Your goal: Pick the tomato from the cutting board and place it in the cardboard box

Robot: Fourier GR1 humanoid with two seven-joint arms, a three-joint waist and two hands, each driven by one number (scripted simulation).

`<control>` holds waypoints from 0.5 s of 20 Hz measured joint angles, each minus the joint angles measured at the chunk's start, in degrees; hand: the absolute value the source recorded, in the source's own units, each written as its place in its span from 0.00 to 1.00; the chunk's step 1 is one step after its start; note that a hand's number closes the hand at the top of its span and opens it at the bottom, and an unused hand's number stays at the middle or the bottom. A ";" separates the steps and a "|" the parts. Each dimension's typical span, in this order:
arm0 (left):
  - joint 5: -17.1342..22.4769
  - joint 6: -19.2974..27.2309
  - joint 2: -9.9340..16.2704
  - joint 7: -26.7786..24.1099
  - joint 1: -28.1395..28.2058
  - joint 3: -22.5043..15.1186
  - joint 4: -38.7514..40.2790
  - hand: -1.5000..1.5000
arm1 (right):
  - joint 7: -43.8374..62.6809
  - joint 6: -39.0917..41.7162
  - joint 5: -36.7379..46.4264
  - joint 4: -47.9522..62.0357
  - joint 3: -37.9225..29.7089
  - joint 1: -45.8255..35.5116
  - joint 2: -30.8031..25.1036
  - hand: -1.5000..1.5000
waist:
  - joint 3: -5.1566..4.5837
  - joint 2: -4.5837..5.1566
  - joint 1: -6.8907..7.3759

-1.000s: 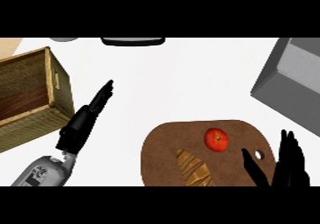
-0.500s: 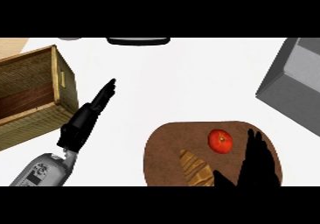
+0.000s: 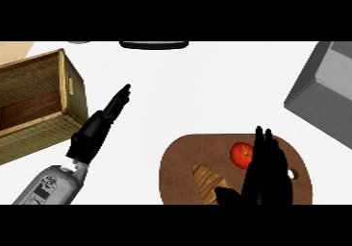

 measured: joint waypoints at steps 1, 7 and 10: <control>-0.06 -0.20 -0.12 -0.29 0.04 0.11 0.28 0.50 | 0.23 0.09 -0.57 0.89 -0.49 -0.70 0.02 0.00 | 0.01 0.03 0.03; 0.44 -2.08 0.39 -0.72 -0.40 1.82 0.91 0.50 | 0.78 0.46 -4.06 5.79 -3.23 -3.31 0.06 0.00 | 0.05 0.03 0.14; 0.34 -2.49 0.14 -1.00 0.10 2.38 1.24 0.50 | 0.76 -0.01 -4.65 7.21 -3.87 -3.98 0.09 0.00 | 0.06 -0.07 0.00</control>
